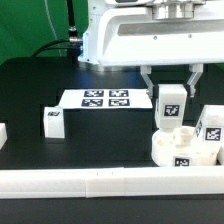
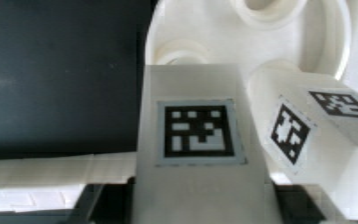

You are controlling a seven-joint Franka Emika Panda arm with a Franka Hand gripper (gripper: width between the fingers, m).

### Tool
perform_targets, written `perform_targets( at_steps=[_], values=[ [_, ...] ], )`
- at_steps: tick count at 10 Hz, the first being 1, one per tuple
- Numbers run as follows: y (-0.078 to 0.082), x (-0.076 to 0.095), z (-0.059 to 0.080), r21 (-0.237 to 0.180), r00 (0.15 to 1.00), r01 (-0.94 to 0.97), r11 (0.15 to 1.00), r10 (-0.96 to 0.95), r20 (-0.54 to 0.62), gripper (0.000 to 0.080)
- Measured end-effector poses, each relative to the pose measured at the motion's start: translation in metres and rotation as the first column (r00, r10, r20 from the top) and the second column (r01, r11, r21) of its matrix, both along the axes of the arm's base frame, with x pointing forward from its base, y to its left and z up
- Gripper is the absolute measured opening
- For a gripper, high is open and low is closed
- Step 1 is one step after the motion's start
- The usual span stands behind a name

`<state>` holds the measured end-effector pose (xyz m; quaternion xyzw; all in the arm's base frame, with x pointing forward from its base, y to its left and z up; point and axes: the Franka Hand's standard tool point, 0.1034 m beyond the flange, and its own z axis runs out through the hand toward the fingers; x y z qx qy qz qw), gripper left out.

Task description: Assemble stool

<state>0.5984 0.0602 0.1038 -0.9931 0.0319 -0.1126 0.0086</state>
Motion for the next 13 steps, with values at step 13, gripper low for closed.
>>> perform_targets(
  at_steps=[13],
  values=[
    [-0.004, -0.003, -0.023, -0.016, 1.0, -0.006, 1.0, 0.007, 0.011, 0.0337]
  ],
)
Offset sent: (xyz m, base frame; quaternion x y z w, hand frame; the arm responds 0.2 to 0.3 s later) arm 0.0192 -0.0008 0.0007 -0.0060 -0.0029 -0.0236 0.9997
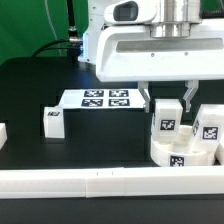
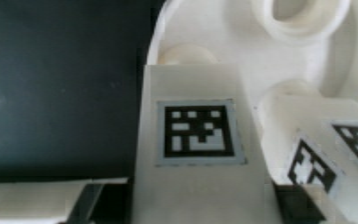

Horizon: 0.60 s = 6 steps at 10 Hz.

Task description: Assemble stool

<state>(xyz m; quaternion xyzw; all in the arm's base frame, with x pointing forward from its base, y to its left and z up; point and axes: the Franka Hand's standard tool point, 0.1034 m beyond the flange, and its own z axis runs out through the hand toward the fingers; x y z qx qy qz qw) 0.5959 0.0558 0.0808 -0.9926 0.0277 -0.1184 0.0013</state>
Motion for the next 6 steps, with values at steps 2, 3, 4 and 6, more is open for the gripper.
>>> perform_targets(
  at_steps=[2, 3, 4, 6],
  values=[
    [-0.0006, 0.0002, 0.0, -0.004, 0.999, -0.001, 1.0, 0.001, 0.051, 0.0337],
    [-0.0016, 0.0002, 0.0003, -0.007, 0.996, -0.002, 1.0, 0.003, 0.084, 0.0337],
    [-0.0028, -0.0004, 0.0007, -0.012, 0.992, -0.004, 1.0, 0.005, 0.126, 0.0337],
    [-0.0025, -0.0001, 0.0009, -0.011, 0.992, -0.004, 1.0, 0.006, 0.124, 0.0337]
  ],
)
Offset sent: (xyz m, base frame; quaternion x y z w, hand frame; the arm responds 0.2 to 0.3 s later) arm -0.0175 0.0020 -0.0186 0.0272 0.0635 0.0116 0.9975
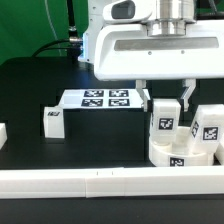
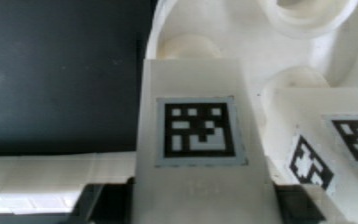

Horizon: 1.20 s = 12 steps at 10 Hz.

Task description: Assemble stool

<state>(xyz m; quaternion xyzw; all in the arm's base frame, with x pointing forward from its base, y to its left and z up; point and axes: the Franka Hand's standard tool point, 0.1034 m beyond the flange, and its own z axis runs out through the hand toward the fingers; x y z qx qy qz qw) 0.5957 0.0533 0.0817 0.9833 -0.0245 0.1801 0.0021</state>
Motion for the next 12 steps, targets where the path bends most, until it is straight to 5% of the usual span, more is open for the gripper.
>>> perform_targets(
  at_steps=[1, 4, 9, 12],
  values=[
    [0.0, 0.0, 0.0, 0.0, 1.0, 0.0, 1.0, 0.0, 0.0, 0.0337],
    [-0.002, 0.001, 0.005, 0.0, 1.0, -0.003, 1.0, 0.003, -0.004, 0.063],
    [-0.015, 0.009, 0.022, -0.007, 0.999, -0.026, 1.0, 0.026, -0.041, 0.0648],
    [-0.013, 0.007, 0.019, -0.002, 0.997, -0.027, 1.0, 0.026, -0.078, 0.0648]
  ],
)
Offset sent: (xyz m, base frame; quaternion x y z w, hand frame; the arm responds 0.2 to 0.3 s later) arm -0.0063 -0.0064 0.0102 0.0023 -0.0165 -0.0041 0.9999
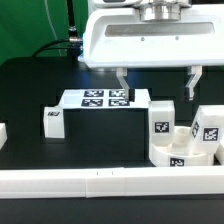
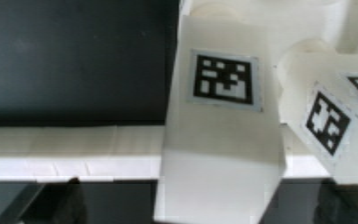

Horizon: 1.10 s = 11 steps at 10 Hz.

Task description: Assemble stool

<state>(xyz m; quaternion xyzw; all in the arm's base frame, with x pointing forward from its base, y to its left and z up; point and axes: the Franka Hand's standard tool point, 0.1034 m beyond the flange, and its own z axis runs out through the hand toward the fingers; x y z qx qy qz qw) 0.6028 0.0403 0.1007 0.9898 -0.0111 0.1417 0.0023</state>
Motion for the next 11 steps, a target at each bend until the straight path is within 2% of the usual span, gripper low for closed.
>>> perform_targets(
  at_steps=[2, 3, 4, 6, 7, 11],
  values=[
    [0.001, -0.006, -0.004, 0.016, 0.999, 0.034, 0.999, -0.033, -0.042, 0.0648],
    [0.005, -0.012, -0.005, 0.029, 0.983, 0.039, 0.999, -0.033, -0.178, 0.0648],
    [0.007, -0.008, -0.003, 0.035, 0.97, 0.039, 0.999, -0.03, -0.242, 0.0648],
    [0.01, -0.013, -0.006, 0.04, 0.93, 0.038, 0.998, -0.021, -0.368, 0.0648],
    [0.01, -0.005, -0.008, 0.037, 0.943, 0.036, 0.999, -0.022, -0.331, 0.0648],
    [0.004, -0.003, -0.012, 0.034, 0.946, 0.038, 0.999, -0.025, -0.325, 0.0648]
  ],
)
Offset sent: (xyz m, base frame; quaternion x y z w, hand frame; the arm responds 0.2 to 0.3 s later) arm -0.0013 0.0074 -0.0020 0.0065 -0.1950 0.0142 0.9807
